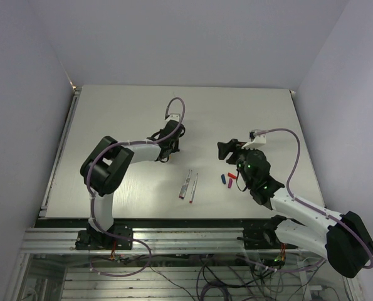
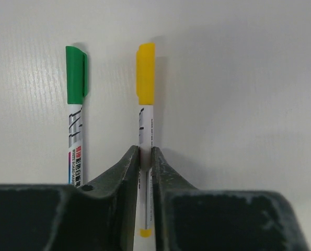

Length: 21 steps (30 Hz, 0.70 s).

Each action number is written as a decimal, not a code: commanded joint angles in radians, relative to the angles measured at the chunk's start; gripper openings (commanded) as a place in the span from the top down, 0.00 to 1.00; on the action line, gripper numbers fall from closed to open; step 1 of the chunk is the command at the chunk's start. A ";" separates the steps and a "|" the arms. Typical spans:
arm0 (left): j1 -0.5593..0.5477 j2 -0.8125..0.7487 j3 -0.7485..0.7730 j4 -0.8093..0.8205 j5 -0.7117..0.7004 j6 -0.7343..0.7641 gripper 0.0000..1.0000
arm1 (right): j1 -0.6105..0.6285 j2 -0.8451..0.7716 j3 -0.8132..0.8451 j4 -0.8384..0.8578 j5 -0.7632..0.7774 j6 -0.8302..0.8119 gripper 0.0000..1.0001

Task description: Insert the pens into the pen caps

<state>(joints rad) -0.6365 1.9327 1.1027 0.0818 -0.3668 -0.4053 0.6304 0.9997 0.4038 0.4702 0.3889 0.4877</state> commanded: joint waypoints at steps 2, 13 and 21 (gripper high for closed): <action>0.011 0.018 0.035 -0.019 -0.013 -0.018 0.70 | 0.004 0.006 0.014 -0.002 0.001 0.002 0.36; 0.012 -0.078 0.046 -0.030 -0.010 0.010 0.55 | 0.004 0.004 0.020 0.011 0.013 0.056 0.05; 0.007 -0.242 -0.021 -0.040 0.070 0.022 0.55 | 0.003 0.012 0.029 -0.021 0.038 -0.013 0.00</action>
<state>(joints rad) -0.6300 1.7859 1.1103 0.0498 -0.3420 -0.4000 0.6304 1.0061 0.4057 0.4599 0.3920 0.5179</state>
